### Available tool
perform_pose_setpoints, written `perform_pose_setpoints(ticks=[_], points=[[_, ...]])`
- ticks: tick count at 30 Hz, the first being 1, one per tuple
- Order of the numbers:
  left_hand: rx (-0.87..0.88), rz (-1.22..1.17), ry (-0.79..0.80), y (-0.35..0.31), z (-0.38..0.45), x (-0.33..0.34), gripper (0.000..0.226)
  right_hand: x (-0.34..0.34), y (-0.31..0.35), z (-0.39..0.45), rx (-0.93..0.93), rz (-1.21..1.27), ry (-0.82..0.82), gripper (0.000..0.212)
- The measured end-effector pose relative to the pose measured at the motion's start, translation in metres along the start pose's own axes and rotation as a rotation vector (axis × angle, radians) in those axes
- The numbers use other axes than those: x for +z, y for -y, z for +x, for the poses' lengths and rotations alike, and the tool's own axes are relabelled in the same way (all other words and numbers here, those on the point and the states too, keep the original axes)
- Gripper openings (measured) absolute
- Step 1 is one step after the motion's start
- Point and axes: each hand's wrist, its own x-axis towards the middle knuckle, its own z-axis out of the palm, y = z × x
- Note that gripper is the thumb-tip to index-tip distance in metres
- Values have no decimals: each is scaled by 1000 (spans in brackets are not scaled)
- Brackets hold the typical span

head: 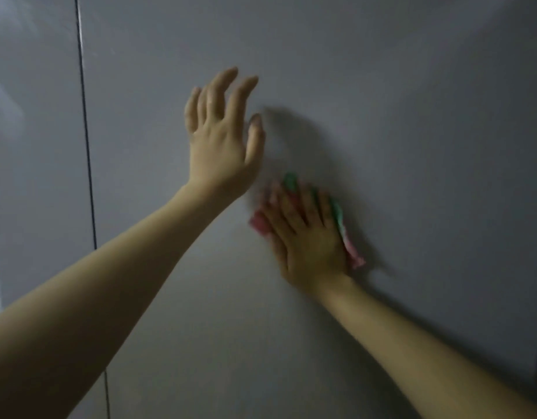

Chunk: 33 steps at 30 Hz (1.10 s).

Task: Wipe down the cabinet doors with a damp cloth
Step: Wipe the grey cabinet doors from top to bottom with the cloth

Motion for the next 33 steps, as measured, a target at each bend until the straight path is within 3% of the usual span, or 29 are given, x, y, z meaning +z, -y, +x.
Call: perform_pose_setpoints(ticks=[2, 4, 5, 8, 9, 10, 12, 14, 16, 17, 19, 21, 22, 26, 28, 30, 33], points=[[-33, 0, 2, 21, -10, -14, 53, -7, -19, -10, -260, 13, 70, 47], [-37, 44, 0, 46, -16, -26, 53, -10, -38, 0, -314, -42, 58, 49], [-37, 68, -1, 59, -17, -29, 54, -10, -41, 14, -214, -68, 17, 50], [-33, 117, 20, 90, -23, -28, 57, -6, -1, 66, 346, -79, -171, 52], [-9, 137, 31, 94, -26, -24, 58, -2, 22, 74, 411, -54, -192, 52], [16, 161, 38, 97, -29, -19, 59, 2, 45, 75, 352, -28, -158, 52], [43, 174, 22, 102, -31, -15, 58, 12, 73, 51, 36, 8, -51, 49], [60, 144, -16, 107, -30, -16, 54, 8, 60, 25, -224, 22, 41, 46], [94, 120, -42, 110, -30, -16, 51, 3, 32, 15, -283, -23, 76, 48], [104, 115, -48, 110, -30, -15, 51, 1, 20, 17, -222, -53, 60, 49], [93, 122, -48, 110, -30, -14, 52, 0, 21, 33, 77, -105, -33, 50], [86, 115, -40, 108, -31, -14, 53, 8, 55, 46, 393, -102, -155, 52], [89, 112, -37, 109, -31, -14, 53, 15, 76, 45, 422, -71, -165, 51], [97, 103, -16, 111, -30, -17, 52, 24, 98, -9, -87, 25, 15, 43], [95, 38, 17, 111, -30, -23, 51, 16, 78, -33, -164, -16, 79, 45], [102, -38, 40, 116, -34, -33, 50, 12, 63, -39, -59, -91, 70, 50], [112, 31, 16, 140, -55, -52, 50, 13, 85, -6, 398, -109, -66, 52]])
